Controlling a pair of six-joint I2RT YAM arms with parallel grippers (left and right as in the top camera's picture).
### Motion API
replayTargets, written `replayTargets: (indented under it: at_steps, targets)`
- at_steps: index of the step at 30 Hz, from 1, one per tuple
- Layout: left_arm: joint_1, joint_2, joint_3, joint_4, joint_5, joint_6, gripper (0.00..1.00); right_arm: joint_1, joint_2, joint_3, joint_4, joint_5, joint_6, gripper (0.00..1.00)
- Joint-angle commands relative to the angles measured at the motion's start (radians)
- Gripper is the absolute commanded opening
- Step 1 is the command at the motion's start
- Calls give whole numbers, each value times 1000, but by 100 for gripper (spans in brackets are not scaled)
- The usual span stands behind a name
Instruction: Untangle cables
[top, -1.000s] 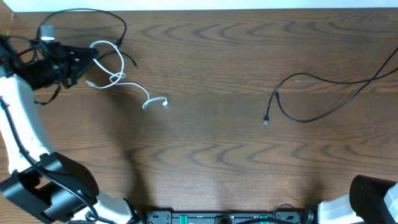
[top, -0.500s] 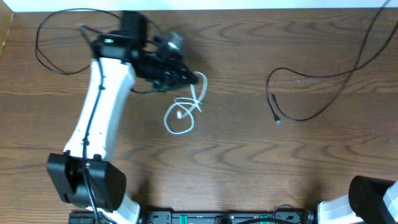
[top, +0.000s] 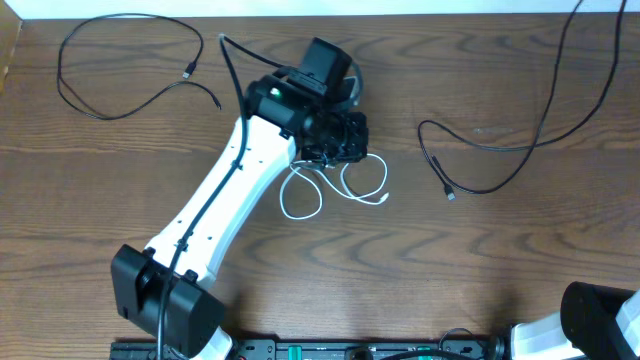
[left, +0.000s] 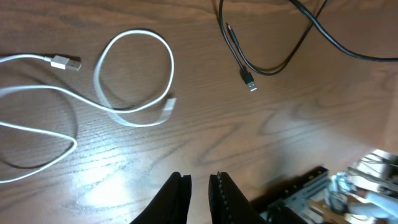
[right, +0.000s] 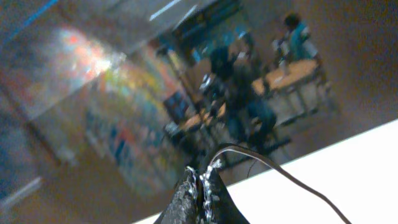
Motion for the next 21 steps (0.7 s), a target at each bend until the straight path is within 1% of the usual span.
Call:
replayTargets:
  at_steps: [1, 4, 5, 7, 8, 10, 11, 13, 14, 16, 18, 19, 21]
  targets:
    - [-29, -8, 16, 6, -82, -9, 17, 6, -1, 0, -31, -138, 17, 1]
    - [-31, -8, 16, 17, -90, 0, 34, 6, -1, 0, -60, -222, 17, 1]
    - [-29, -8, 17, 24, -89, 7, 36, 6, -1, 0, -68, -261, 17, 1]
    - [-19, -13, 31, 37, -90, 33, 37, 6, -1, 0, -89, -341, 17, 1]
    - [-10, -16, 49, 39, -89, 39, 40, 6, -1, 0, -101, -383, 16, 1]
    - [19, -27, 108, 39, -89, 42, 57, 8, -1, 0, -137, -475, -8, 1]
    - [31, -32, 132, 39, -89, 42, 61, 13, -1, 0, -153, -529, -39, 1]
    - [64, -47, 183, 45, -89, 40, 61, 24, -1, 0, -177, -602, -89, 1]
    - [81, -57, 204, 52, -89, 40, 62, 42, -1, 0, -209, -670, -143, 1]
    - [118, -85, 231, 77, -88, -31, 61, 68, -1, 0, -250, -758, -240, 1]
    - [154, -122, 232, 112, -85, -152, 62, 109, -1, 0, -322, -852, -391, 1]
    - [169, -140, 232, 125, -84, -205, 61, 129, -1, 0, -356, -870, -448, 1]
    - [181, -167, 232, 135, -80, -269, 62, 164, -1, 0, -432, -872, -528, 1]
